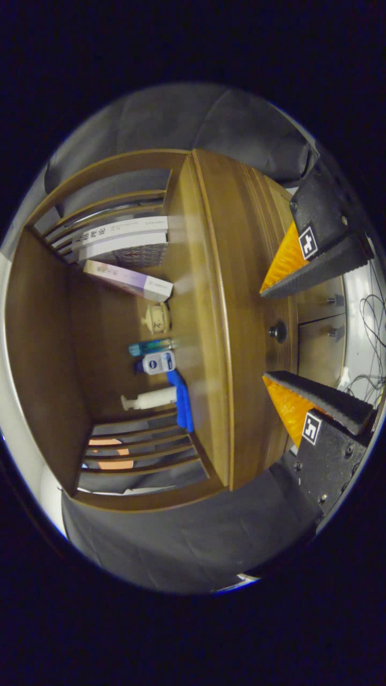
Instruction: Pull open the drawer, take out the items inside it, and place them on the countertop above the cabinet.
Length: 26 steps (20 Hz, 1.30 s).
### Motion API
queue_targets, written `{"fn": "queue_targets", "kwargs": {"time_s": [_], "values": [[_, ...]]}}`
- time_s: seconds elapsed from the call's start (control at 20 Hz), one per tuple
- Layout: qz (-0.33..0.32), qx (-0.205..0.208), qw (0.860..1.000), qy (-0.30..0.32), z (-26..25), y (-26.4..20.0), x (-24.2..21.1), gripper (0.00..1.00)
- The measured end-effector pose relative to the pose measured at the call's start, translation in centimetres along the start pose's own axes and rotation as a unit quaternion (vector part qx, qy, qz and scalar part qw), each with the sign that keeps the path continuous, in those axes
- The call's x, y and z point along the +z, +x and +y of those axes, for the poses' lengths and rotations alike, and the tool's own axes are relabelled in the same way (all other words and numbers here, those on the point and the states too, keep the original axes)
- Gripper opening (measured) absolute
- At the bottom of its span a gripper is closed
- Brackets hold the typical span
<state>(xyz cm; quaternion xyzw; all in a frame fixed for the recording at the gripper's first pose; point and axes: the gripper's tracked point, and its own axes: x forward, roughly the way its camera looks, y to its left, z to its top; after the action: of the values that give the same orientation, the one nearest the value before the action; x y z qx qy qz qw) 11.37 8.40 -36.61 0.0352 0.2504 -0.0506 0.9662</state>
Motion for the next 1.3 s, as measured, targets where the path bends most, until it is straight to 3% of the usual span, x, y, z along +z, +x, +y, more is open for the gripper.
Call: {"fn": "queue_targets", "kwargs": {"time_s": [0.25, 0.45, 0.6, 0.85, 0.9, 1.3], "values": [[0.001, -0.025, 0.999, -0.042, -0.8, 2.6, -1.5, 0.81], [0.003, -0.042, 0.997, -0.062, -1.0, 3.9, -2.3, 0.67], [-0.004, -0.053, 0.997, -0.064, -1.0, 4.2, -2.1, 0.55], [-0.003, -0.054, 0.996, -0.067, -0.4, 4.4, -2.8, 0.44], [-0.004, -0.056, 0.996, -0.065, -0.3, 4.4, -2.7, 0.37], [-0.004, -0.063, 0.996, -0.066, -0.8, 4.6, -2.8, 0.23]]}}
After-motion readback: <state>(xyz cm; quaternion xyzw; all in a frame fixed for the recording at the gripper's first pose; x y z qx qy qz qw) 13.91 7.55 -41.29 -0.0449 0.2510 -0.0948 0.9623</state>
